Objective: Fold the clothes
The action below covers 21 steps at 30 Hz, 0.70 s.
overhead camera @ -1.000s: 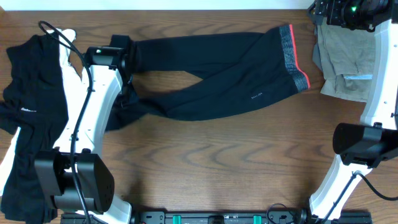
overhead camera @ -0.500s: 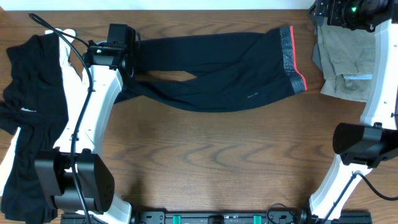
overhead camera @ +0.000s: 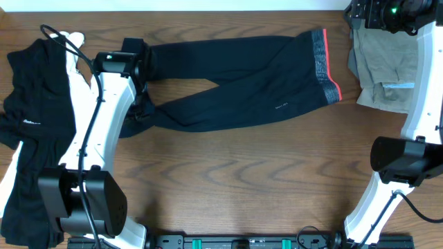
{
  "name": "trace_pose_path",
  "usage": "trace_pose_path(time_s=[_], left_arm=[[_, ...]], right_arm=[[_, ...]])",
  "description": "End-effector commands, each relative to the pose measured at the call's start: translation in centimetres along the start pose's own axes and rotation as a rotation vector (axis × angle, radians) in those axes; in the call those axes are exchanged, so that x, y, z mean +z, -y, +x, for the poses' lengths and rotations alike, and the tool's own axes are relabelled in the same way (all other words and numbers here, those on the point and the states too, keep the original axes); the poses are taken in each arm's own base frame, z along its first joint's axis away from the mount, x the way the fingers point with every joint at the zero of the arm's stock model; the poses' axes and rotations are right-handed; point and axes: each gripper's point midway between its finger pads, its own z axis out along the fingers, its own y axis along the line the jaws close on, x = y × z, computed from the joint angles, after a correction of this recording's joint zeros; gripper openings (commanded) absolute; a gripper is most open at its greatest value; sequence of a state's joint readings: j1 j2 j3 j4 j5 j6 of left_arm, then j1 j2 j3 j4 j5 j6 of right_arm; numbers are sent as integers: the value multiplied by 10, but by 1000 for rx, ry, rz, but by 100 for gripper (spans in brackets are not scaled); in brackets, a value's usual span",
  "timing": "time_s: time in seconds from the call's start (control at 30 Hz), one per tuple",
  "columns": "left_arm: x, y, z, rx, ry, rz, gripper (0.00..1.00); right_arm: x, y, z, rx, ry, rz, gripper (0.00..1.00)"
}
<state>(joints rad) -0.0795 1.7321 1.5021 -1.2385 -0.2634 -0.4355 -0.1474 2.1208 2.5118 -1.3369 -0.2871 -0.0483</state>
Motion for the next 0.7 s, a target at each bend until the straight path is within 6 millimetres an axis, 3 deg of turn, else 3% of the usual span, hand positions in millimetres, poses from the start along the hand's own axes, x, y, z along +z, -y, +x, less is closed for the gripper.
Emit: trace_pose_path(time_s=[0.0,0.47,0.67], left_arm=[[5,20,-6,5,-37,154,43],[85,30,-69,-158,-66,376,41],[116,38,-66,-154,-116,363,42]], right_arm=[[1,3,2,-12,-9,7,99],[1,3,2,-12,-10,7,99],[1,2,2,-13,-9,7,99]])
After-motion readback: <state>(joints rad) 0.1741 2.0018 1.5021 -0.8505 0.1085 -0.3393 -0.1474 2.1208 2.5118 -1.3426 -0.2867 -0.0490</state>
